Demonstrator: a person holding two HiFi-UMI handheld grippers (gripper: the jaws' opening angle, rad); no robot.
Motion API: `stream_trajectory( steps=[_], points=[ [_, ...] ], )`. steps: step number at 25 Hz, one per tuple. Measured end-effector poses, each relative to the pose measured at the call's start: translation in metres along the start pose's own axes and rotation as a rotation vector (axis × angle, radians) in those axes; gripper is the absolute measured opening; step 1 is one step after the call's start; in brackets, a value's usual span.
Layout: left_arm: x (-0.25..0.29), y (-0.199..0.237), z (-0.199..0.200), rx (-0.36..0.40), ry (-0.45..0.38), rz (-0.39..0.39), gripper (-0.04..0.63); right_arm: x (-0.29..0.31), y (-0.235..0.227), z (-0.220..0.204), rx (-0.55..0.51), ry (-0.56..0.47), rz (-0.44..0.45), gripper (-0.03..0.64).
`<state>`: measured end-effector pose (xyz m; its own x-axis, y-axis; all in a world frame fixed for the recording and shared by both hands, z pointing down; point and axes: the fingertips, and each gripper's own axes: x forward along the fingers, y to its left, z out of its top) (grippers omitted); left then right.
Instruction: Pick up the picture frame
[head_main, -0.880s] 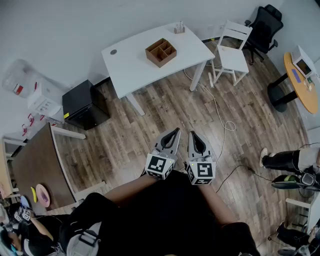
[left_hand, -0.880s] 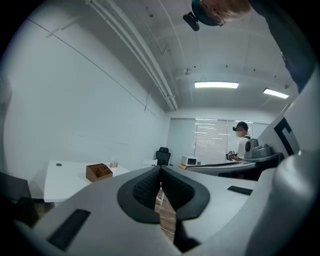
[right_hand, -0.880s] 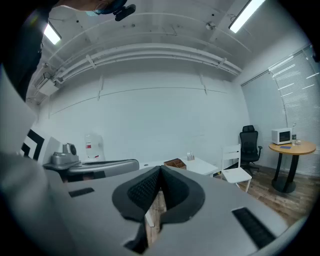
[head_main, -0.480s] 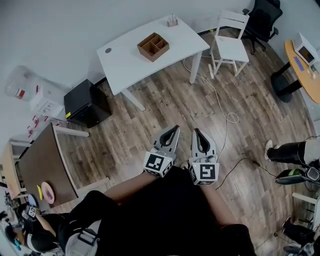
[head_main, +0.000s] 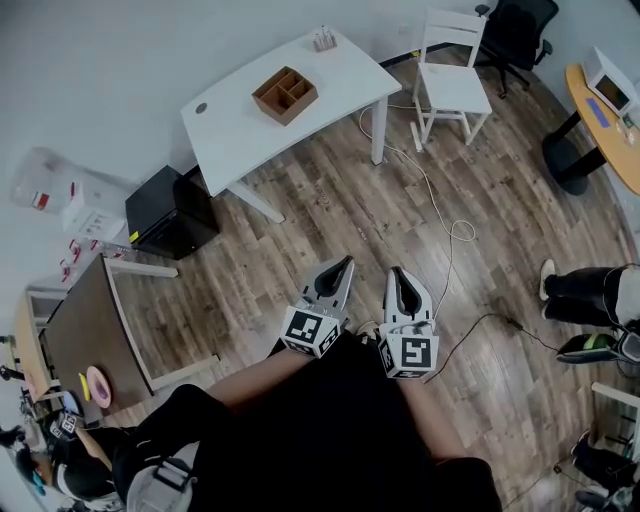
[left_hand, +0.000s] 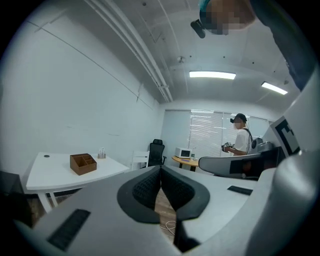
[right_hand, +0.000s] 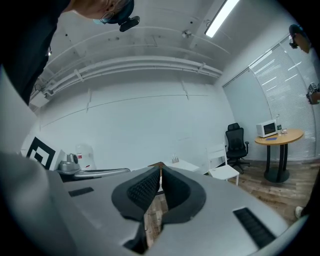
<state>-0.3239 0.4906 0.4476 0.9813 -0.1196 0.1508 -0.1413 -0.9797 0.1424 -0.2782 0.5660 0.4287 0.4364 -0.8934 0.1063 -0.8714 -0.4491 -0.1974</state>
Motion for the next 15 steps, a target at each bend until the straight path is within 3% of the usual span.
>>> stream_trajectory(
  steps=[8, 15],
  points=[
    [0.049, 0.020, 0.006, -0.009, -0.025, -0.021, 0.015, 0.044, -0.018, -0.005, -0.056, 0.037, 0.005, 0.035],
    [0.132, 0.068, 0.016, -0.060, -0.037, -0.055, 0.015, 0.136, -0.045, -0.002, -0.076, 0.088, 0.026, 0.035]
  ],
)
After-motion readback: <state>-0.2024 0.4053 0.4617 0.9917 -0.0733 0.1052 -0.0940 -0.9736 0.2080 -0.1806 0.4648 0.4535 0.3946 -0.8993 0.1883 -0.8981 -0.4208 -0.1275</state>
